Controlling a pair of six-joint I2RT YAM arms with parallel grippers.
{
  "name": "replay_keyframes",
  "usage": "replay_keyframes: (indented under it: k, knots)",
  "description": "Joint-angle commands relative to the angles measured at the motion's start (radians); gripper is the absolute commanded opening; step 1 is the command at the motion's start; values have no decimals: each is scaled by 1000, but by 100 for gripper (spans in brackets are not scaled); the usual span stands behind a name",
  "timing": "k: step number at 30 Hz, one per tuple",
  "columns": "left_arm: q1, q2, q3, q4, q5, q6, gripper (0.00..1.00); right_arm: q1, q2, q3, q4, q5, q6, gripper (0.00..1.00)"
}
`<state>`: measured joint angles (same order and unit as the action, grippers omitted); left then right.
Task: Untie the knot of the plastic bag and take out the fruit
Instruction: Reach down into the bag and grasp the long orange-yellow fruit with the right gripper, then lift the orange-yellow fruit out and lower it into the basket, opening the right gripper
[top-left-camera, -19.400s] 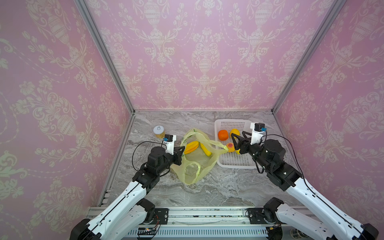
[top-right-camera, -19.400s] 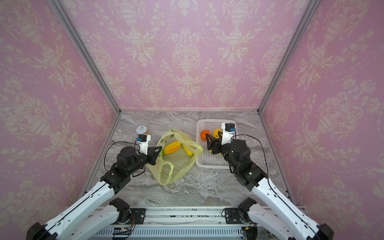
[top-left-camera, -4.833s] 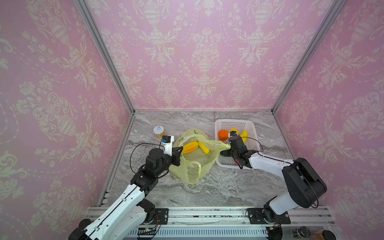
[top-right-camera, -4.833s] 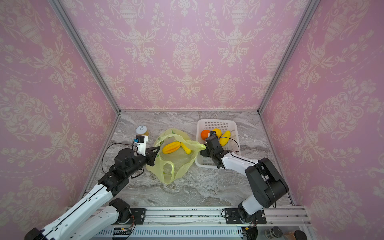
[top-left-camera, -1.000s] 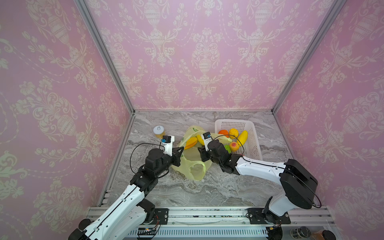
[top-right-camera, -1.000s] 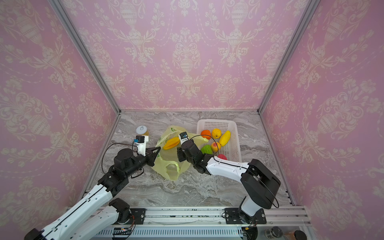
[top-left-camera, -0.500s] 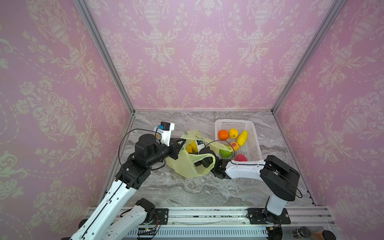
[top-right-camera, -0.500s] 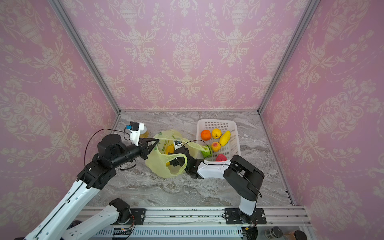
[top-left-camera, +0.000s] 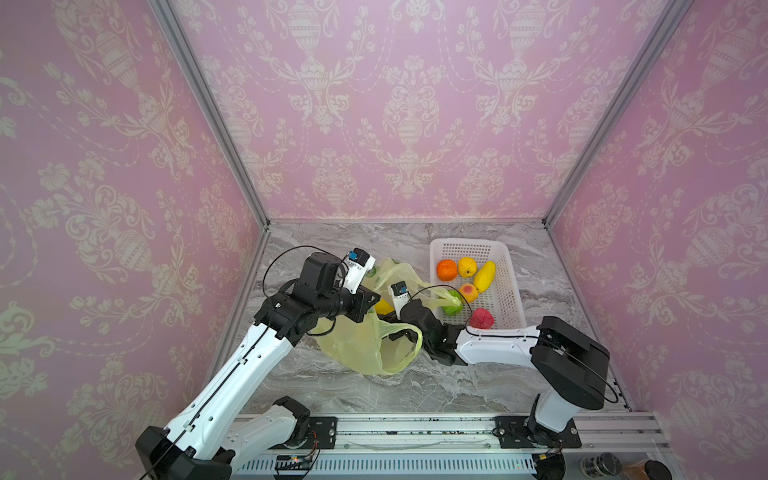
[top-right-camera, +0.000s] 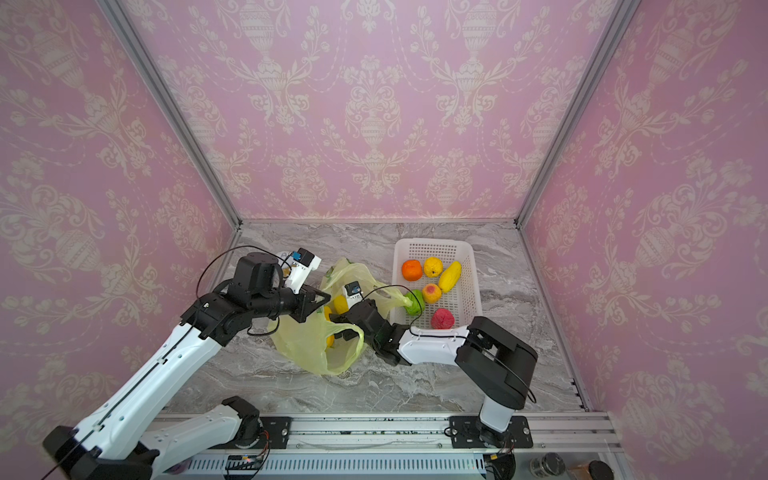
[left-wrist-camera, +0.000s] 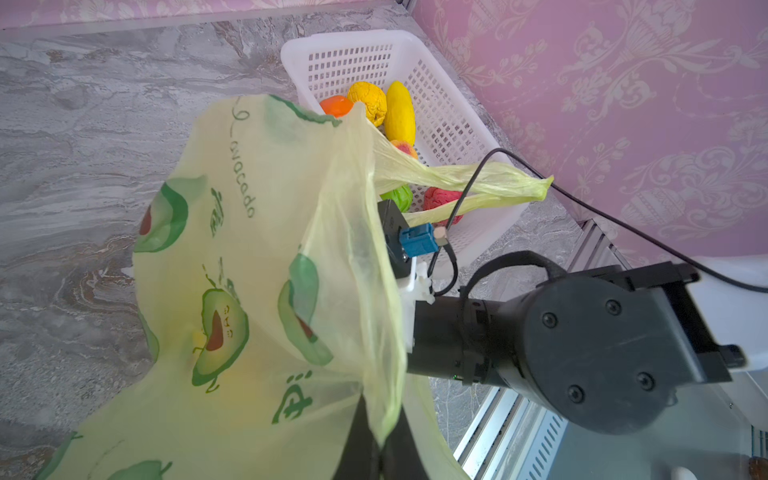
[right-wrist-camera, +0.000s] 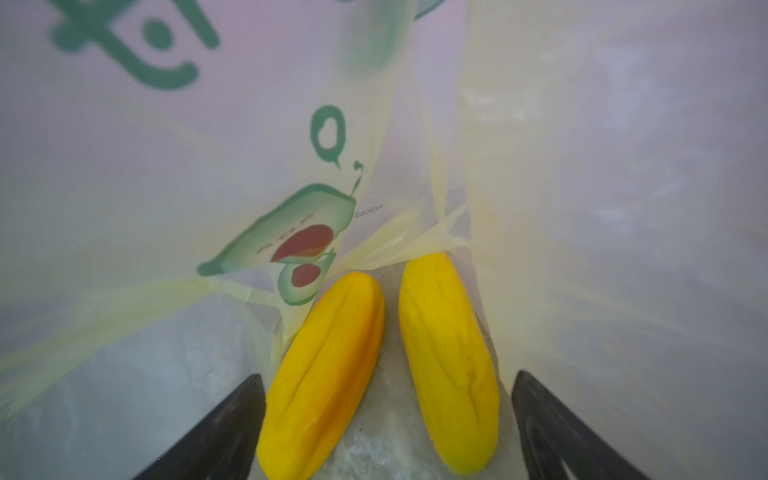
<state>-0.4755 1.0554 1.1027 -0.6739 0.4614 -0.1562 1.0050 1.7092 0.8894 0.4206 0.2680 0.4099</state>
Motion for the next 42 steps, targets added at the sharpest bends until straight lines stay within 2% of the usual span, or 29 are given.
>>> replay_keyframes:
  k: [1, 6, 13, 21, 23, 26, 33, 39, 42]
  knots:
    - [-5, -22, -22, -5, 32, 43, 0, 15, 27, 52, -69, -65, -18, 93]
    - [1, -63, -47, 2, -1, 47, 0, 19, 128, 138, -102, -103, 11, 94]
    - [9, -57, -55, 11, 10, 41, 0, 38, 251, 271, -163, -169, 27, 95]
    - [21, -60, -58, 15, 14, 40, 0, 37, 369, 366, -240, -90, 56, 89]
    - [26, -62, -58, 14, 15, 38, 0, 37, 383, 376, -252, -79, 59, 84]
    - [31, -62, -60, 14, 16, 37, 0, 37, 377, 374, -258, -65, 62, 71]
    - [46, -57, -65, 14, 10, 30, 0, 37, 265, 315, -237, -68, 41, 44]
    - [55, -50, -67, 10, 7, 27, 0, 38, 112, 235, -222, -90, 0, 27]
    - [59, -57, -69, 10, 5, 27, 0, 38, 12, 166, -194, -83, -13, 24]
